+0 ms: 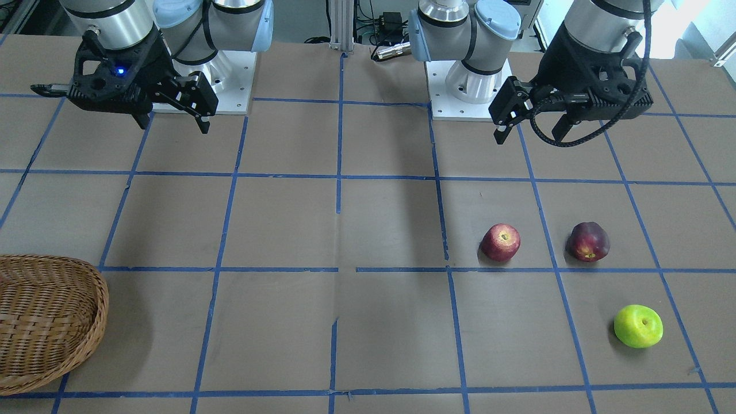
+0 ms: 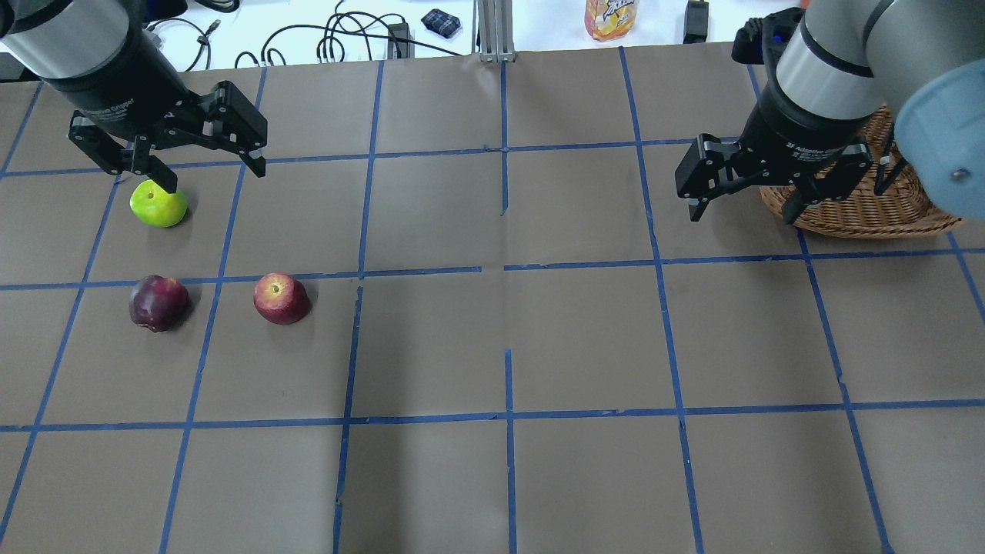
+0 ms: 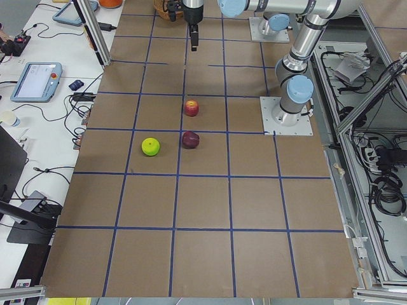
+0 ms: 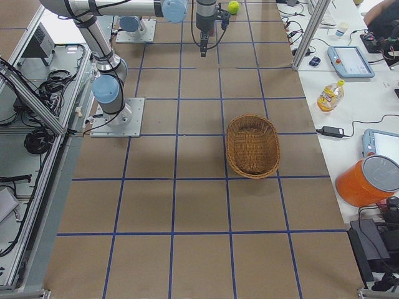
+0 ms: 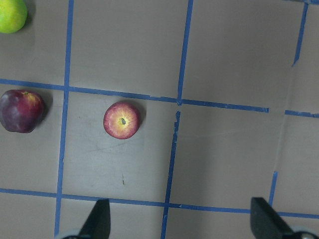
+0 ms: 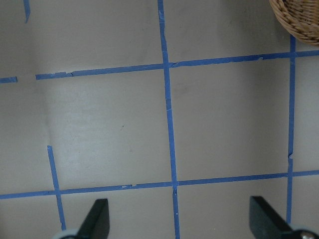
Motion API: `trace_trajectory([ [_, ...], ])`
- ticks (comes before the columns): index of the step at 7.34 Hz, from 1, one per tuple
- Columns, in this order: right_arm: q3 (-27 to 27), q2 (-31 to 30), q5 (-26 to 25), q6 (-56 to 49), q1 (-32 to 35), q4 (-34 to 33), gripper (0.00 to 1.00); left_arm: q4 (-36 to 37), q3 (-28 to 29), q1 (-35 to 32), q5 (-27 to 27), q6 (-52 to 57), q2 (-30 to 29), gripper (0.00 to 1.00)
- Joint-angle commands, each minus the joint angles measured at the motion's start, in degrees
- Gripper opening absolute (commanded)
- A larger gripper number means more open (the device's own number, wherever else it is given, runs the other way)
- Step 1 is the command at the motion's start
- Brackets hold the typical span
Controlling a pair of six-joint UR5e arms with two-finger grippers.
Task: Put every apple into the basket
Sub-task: 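Move the left gripper down toward the red-yellow apple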
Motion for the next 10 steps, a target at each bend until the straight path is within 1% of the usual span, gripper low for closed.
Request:
trace_trajectory([
  [1,0.00,0.05,0.00,0.00,0.00,0.02,1.00,-0.03,-0.09,-0.02,-0.02,0.05,0.03,1.00],
  [4,-0.09,-0.04,-0.09,0.00,0.00,0.19,1.00,-0.21,-0.09,0.15,0.16,0.58,0.03,1.00],
  [5,-0.09,-0.04,-0.09,0.00,0.00,0.02,1.00,-0.47,0.87,0.68,0.16,0.58,-0.24,1.00],
  [6,0.00,-0.04,0.00,0.00,0.00,0.02,1.00,-2.39,0.70,0.68,0.42,0.58,0.11,1.00],
  [7,0.00,-0.04,-0.09,0.00,0.00,0.02,1.00,-2.40,-0.60,1.20,0.94,1.19,-1.37,1.00],
  [8,-0.09,-0.04,-0.09,0.00,0.00,0.10,1.00,-1.10,-3.40,2.69,-0.10,3.11,-4.16,1.00],
  [9,-0.09,-0.04,0.00,0.00,0.00,0.02,1.00,8.66,-7.87,2.62,-0.89,3.65,-6.98,1.00],
  [10,0.00,-0.04,-0.09,0.00,0.00,0.02,1.00,13.45,-11.83,2.61,-0.72,4.61,-8.22,1.00],
])
